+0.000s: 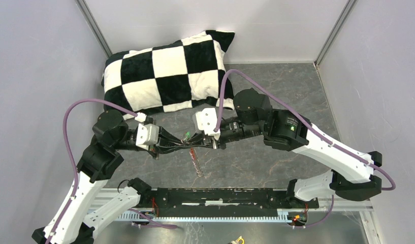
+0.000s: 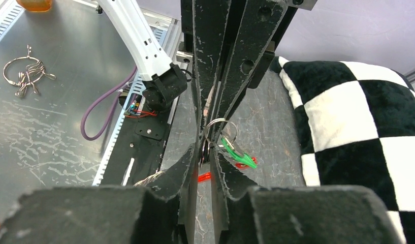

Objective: Put the keys on the keyring

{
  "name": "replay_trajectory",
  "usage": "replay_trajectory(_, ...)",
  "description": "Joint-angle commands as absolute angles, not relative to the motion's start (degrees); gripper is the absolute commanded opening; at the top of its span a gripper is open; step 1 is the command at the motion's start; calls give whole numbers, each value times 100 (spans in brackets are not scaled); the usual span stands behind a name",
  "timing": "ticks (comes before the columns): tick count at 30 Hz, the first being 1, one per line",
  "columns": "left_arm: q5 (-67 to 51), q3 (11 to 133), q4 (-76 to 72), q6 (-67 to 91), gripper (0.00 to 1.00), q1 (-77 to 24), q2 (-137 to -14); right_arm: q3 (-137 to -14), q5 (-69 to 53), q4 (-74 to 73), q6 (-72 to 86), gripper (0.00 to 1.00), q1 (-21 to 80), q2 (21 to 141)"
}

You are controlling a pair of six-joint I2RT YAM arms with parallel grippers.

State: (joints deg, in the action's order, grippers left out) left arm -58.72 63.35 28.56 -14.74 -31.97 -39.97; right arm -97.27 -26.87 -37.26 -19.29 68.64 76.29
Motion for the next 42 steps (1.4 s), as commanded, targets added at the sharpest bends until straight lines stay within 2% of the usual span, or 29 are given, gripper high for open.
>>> replay_trajectory(1, -5769, 6318, 2605, -1411, 2, -3200, -3975, -10084, -2651, -3767, -1862, 16, 6898, 7779)
replay_trajectory(4, -5753, 6321, 2609, -1413, 2, -3205, -3960, -10181, -2491, -3918, -1890, 2, 6898, 7861)
replay_trajectory(5, -5756, 6320, 2608, -1410, 2, -3205, -3958, -10179, -2389, -3942, -1881, 0, 6896, 7867)
replay_trajectory(9, -5755, 6318, 2623, -1355, 4, -3201, -3948, -10139, -1856, -3915, -1866, 0, 6884, 7809)
replay_trajectory(12, -5709, 6377, 2771, -1478, 24, -3201, -3909, -9871, -1828, -3525, -1761, 0, 6773, 7552)
replay_trajectory(14, -5561, 6447, 3035, -1659, 29, -3205, -3854, -9674, -1873, -3268, -1661, 0, 6682, 7375)
replay_trajectory(20, -4931, 6652, 3911, -2301, 32, -3204, -3582, -9427, -2087, -3045, -1547, 0, 6582, 7191)
replay_trajectory(25, -4246, 6525, 3541, -2386, 31, -3200, -3214, -9477, -2430, -3168, -1538, 0, 6584, 7280)
replay_trajectory(26, -4155, 6503, 3400, -2504, 33, -3204, -3178, -9510, -2493, -3209, -1538, 0, 6582, 7314)
replay_trajectory(31, -4543, 6672, 3391, -3297, 60, -3199, -3445, -9612, -2848, -3349, -1537, 0, 6579, 7493)
replay_trajectory(33, -5021, 6868, 3864, -3862, 77, -3199, -3680, -9638, -2965, -3388, -1531, 0, 6574, 7556)
replay_trajectory(38, -5421, 7134, 4360, -4531, 80, -3199, -4049, -9761, -3145, -3523, -1563, 0, 6576, 7693)
replay_trajectory(42, -5747, 7385, 4994, -5118, 75, -3199, -4216, -9851, -3206, -3634, -1608, 0, 6575, 7777)
